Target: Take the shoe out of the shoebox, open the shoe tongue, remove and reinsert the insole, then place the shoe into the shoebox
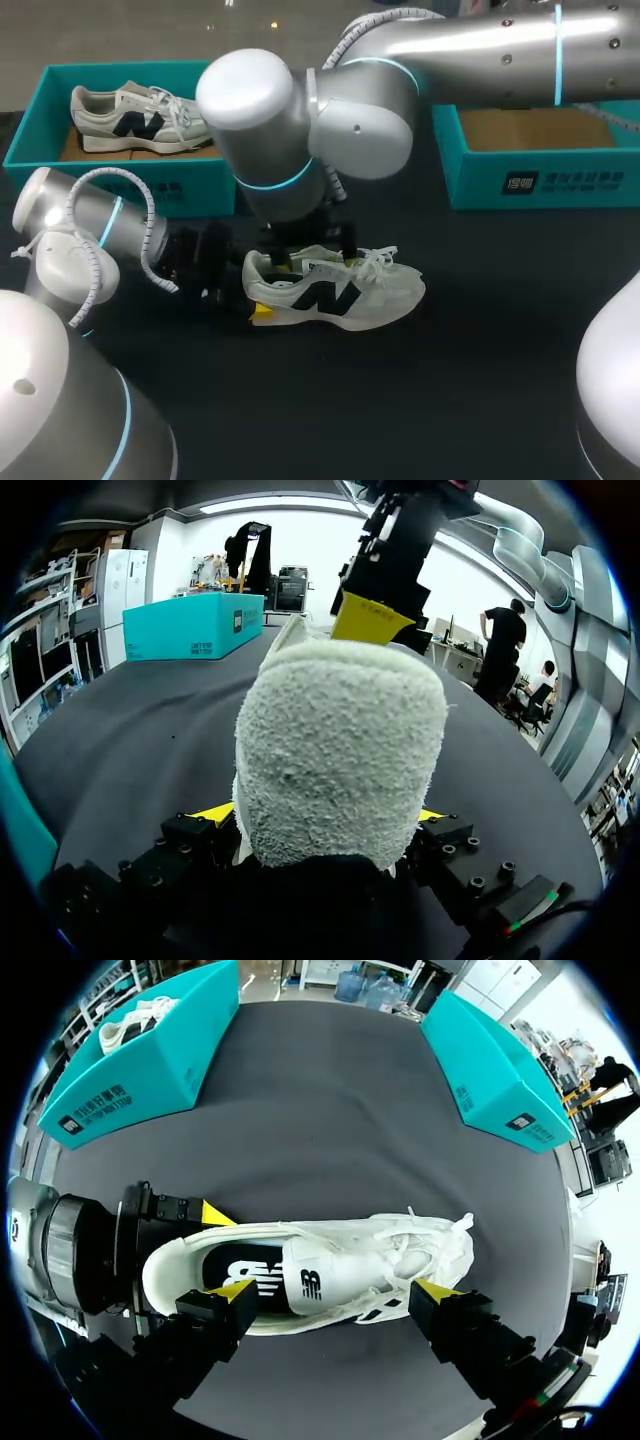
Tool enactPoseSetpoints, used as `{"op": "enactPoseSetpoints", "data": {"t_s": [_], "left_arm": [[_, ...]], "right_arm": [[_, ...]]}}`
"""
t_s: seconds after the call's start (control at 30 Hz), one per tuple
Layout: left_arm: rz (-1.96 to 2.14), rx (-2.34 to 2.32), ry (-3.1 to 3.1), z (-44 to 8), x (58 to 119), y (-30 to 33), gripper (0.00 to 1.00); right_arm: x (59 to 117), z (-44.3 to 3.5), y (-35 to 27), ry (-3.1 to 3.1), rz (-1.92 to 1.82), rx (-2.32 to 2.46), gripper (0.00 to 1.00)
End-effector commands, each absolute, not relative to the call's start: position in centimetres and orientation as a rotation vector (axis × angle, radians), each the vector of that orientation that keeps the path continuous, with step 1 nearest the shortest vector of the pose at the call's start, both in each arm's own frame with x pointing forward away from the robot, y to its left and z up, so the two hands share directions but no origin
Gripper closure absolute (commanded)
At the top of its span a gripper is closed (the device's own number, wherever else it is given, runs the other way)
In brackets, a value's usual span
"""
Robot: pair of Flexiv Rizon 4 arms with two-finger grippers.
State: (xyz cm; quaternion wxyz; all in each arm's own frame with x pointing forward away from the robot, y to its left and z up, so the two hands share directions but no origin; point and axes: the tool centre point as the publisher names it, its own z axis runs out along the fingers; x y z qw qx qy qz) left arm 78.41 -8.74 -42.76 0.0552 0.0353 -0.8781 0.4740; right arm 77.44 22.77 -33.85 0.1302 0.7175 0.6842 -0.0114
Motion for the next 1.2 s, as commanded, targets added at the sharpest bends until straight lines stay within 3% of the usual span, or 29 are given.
{"op": "enactPoseSetpoints", "data": {"t_s": [0.03, 0.7, 0.77, 0.8, 0.87, 0.9, 0.93, 1.2], "left_arm": [[1.434, 0.109, -2.667, -43.0, 78.6, -8.7, 1.0], [1.434, 0.109, -2.667, -43.0, 78.6, -8.7, 1.0], [1.434, 0.109, -2.667, -43.0, 78.6, -8.7, 1.0], [1.434, 0.109, -2.667, -43.0, 78.6, -8.7, 1.0], [1.434, 0.109, -2.667, -43.0, 78.6, -8.7, 1.0], [1.434, 0.109, -2.667, -43.0, 78.6, -8.7, 1.0], [1.434, 0.109, -2.667, -43.0, 78.6, -8.7, 1.0], [1.434, 0.109, -2.667, -43.0, 78.6, -8.7, 1.0]], "right_arm": [[77.3, -35.0, 23.5, 1.907, -0.059, 2.121, 0.0], [78.6, -35.2, 19.8, 1.728, -0.21, 2.091, 0.0], [78.8, -35.0, 19.2, 1.709, -0.21, 2.102, 0.24], [78.9, -34.9, 18.9, 1.701, -0.209, 2.109, 0.5], [78.9, -34.7, 18.5, 1.69, -0.198, 2.132, 0.64], [78.9, -34.5, 18.4, 1.694, -0.19, 2.143, 0.75], [78.9, -34.4, 18.4, 1.699, -0.18, 2.154, 0.98], [79.0, -33.4, 18.3, 1.78, -0.051, 2.284, 1.0]]}}
